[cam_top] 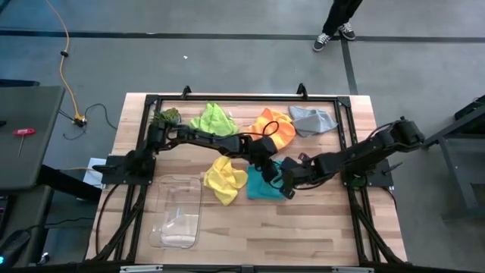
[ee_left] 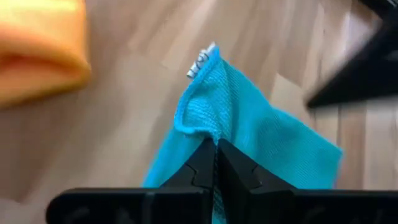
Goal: Fold microfiber towels
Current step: Fold the blue towel
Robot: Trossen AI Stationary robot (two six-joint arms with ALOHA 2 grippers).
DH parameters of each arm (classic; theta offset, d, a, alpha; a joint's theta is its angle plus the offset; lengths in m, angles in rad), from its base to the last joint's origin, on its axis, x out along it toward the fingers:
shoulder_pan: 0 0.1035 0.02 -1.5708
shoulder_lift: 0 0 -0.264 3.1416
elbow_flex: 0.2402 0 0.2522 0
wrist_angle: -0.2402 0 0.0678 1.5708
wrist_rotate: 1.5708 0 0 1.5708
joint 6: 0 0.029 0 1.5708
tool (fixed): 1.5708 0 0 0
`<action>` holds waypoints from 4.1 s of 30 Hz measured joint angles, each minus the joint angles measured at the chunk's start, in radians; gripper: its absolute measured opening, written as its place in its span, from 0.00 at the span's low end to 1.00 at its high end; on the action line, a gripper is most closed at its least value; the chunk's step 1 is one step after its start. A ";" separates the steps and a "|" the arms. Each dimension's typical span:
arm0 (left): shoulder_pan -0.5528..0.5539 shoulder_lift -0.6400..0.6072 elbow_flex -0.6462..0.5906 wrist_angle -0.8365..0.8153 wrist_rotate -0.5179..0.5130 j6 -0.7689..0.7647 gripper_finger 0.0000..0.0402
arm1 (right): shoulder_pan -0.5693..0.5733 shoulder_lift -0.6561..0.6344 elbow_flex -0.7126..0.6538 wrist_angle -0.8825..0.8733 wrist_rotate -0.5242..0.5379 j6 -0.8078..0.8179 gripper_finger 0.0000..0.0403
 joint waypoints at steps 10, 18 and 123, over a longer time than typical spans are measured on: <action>-0.065 0.001 0.000 -0.017 -0.014 -0.109 0.00 | -0.003 -0.137 0.000 -0.188 0.105 0.026 0.00; -0.072 -0.055 -0.001 -0.091 -0.014 -0.154 0.00 | -0.008 -0.145 0.000 -0.226 0.128 0.027 0.00; -0.213 0.037 -0.034 0.341 -0.199 -0.028 0.00 | -0.250 -0.336 -0.527 0.583 -0.411 -0.008 0.00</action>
